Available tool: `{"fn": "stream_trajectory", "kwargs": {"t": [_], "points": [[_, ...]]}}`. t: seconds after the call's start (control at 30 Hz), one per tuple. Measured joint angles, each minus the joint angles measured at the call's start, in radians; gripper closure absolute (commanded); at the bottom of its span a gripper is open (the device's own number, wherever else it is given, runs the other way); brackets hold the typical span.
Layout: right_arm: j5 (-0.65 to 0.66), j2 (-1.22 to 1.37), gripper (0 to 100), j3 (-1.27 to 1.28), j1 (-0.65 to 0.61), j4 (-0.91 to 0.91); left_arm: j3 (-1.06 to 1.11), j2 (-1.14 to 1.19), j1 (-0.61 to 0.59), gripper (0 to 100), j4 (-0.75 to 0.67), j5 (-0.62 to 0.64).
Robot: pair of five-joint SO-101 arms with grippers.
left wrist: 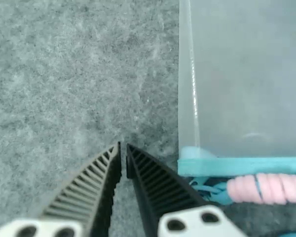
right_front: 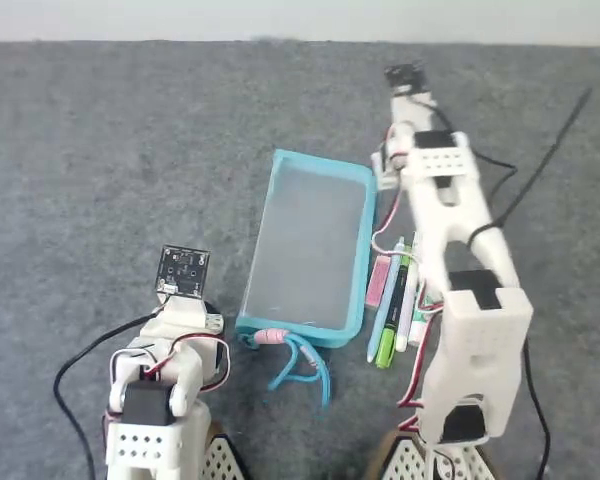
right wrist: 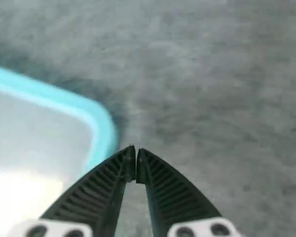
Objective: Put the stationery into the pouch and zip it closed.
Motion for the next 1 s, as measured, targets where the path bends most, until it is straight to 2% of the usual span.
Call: {"fn": "stream_trajectory", "kwargs": {"t": [0.13,0.3,0.47,0.53,0.67,0.9,1.0], "points": [[0.000,0.000,98.0,-0.130,0.038,0.150,0.000,0.000,0.003,98,0.000,0.000],[0.000,-0.005,90.9,-0.253,0.009,0.345,0.000,0.000,0.003,98,0.000,0.000],[0.051,-0.055,90.8,-0.262,-0.172,0.589,0.000,0.000,0.002,98,0.000,0.000],[0.077,-0.115,90.4,-0.233,-0.255,0.624,0.000,0.000,0.003,98,0.000,0.000],[0.092,-0.272,90.3,-0.055,-0.408,0.614,0.000,0.000,0.002,98,0.000,0.000],[0.097,-0.689,90.3,0.471,-0.571,0.394,0.000,0.000,0.002,98,0.000,0.000],[0.181,-0.856,90.3,0.675,-0.628,0.327,0.000,0.000,0.002,98,0.000,0.000]]}}
